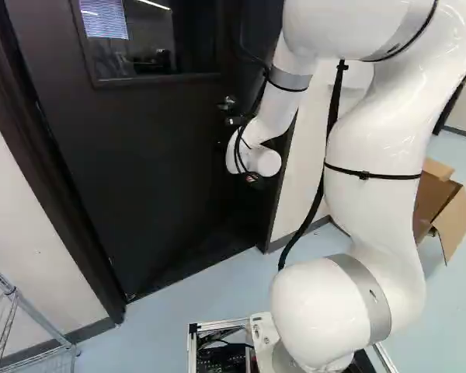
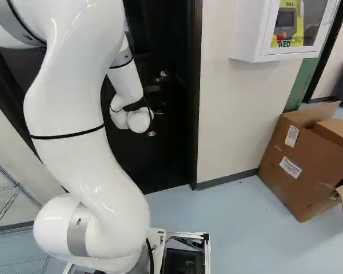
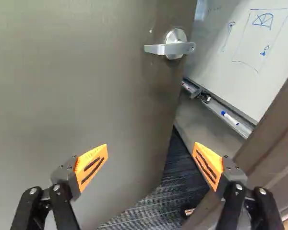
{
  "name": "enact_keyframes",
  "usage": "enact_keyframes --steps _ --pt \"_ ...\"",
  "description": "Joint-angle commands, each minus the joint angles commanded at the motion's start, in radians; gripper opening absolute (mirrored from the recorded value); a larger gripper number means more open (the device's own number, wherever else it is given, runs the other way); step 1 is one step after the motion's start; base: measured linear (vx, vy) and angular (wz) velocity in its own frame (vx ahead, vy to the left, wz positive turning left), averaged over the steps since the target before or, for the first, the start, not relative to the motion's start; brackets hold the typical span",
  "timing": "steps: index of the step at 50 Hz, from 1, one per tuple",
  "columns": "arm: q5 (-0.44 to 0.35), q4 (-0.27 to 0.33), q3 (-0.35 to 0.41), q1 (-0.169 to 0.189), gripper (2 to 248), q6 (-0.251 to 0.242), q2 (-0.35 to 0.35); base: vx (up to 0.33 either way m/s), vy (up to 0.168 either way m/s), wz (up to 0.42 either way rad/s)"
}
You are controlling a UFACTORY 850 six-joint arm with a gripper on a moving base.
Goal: Open the door and move inside
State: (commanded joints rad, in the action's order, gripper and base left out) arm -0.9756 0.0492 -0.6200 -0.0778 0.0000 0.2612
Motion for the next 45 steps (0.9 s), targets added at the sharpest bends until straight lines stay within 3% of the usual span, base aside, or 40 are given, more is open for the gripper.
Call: enact_keyframes --steps 32,45 --pt "0.0 -0.165 0.173 -0.008 247 0.0 -0.153 0.0 0.0 0.0" --pt "0.0 -0.182 0.235 -0.012 247 0.0 -0.211 0.0 0.0 0.0"
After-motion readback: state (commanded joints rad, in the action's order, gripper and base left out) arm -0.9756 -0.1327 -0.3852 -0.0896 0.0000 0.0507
